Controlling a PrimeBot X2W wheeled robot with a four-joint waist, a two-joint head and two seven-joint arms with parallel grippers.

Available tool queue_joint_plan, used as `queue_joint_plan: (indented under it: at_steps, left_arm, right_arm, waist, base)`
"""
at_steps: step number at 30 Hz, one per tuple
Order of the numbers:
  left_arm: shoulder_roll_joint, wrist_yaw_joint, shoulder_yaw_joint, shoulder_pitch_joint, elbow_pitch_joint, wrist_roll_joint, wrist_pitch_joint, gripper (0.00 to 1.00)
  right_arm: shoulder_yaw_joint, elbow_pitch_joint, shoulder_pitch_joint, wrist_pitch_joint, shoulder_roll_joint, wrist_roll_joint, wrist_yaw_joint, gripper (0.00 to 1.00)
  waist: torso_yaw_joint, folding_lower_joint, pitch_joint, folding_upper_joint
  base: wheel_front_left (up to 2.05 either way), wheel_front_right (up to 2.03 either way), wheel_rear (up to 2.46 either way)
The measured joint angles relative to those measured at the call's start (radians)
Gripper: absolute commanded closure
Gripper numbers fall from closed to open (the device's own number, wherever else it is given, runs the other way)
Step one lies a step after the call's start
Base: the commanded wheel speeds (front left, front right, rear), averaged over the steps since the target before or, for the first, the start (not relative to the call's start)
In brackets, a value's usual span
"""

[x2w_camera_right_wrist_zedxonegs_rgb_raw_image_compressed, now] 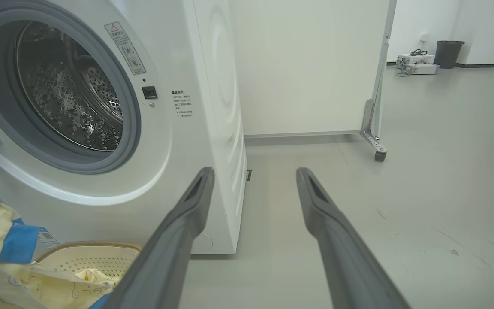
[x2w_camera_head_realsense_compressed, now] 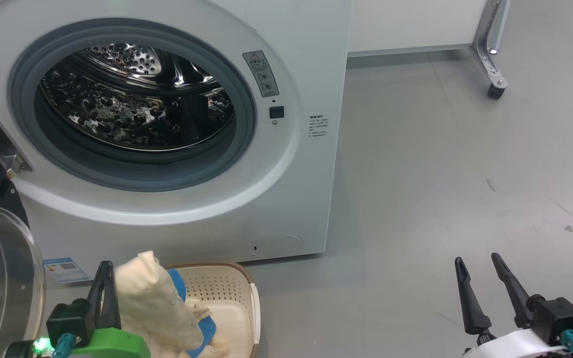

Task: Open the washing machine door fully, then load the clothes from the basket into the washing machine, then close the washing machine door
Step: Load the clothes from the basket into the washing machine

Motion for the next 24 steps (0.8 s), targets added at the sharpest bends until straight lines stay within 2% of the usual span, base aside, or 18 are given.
queue_joint_plan:
  at_steps: [11,24]
  left_arm:
    - [0.000,0.000,-0.003,-0.022,-0.026,-0.002,0.008,1.00]
    - [0.003,0.004,0.006,-0.213,-0.005,-0.003,0.077,1.00]
  right_arm:
    - [-0.005,-0.040,-0.005,0.008,-0.017,0.000,0.000,0.00]
    - [-0.012,-0.096,-0.058,0.009,-0.036,0.001,0.000,0.00]
  waist:
    - [-0.010,0.0000,0.068,-0.0001]
    - [-0.034,0.0000,0.207,0.0000]
  base:
    - [0.00,0.00,0.00]
    - [0.00,0.00,0.00]
